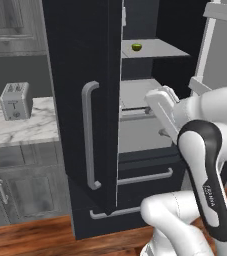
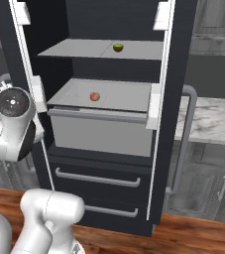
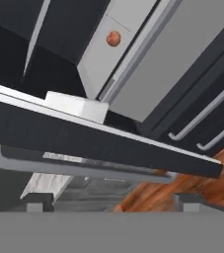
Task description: Retrieve the kiwi and peach from the fridge and place them into the bowl on the dining table.
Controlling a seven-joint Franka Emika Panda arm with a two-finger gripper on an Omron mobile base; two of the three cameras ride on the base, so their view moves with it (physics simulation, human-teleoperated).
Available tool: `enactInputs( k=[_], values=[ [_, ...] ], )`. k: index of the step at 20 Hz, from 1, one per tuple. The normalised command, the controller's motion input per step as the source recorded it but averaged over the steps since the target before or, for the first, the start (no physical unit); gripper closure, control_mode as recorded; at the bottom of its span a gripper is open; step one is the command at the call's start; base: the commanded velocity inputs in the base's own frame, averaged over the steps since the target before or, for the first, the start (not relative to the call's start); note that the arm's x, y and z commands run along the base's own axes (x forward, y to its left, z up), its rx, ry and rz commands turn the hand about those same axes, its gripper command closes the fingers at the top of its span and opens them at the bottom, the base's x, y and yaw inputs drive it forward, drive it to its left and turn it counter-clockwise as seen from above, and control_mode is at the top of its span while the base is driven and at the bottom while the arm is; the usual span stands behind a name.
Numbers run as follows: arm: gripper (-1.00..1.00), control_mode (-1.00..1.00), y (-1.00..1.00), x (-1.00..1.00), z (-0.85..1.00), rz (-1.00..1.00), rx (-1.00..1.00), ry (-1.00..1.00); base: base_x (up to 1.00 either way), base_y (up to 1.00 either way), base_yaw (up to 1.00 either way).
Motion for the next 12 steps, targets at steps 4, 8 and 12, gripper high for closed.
enactInputs(
  k=[4, 8, 12],
  values=[
    [-1.00, -1.00, -0.33, 0.55, 0.00, 0.00, 0.20, 0.00, 0.00, 0.00, 0.00],
    [-1.00, -1.00, -0.14, 0.61, 0.00, 0.00, 0.16, 0.00, 0.00, 0.00, 0.00],
    [-1.00, -1.00, -0.01, 0.47, 0.03, 0.00, 0.15, 0.02, 0.00, 0.00, 0.00]
  ],
)
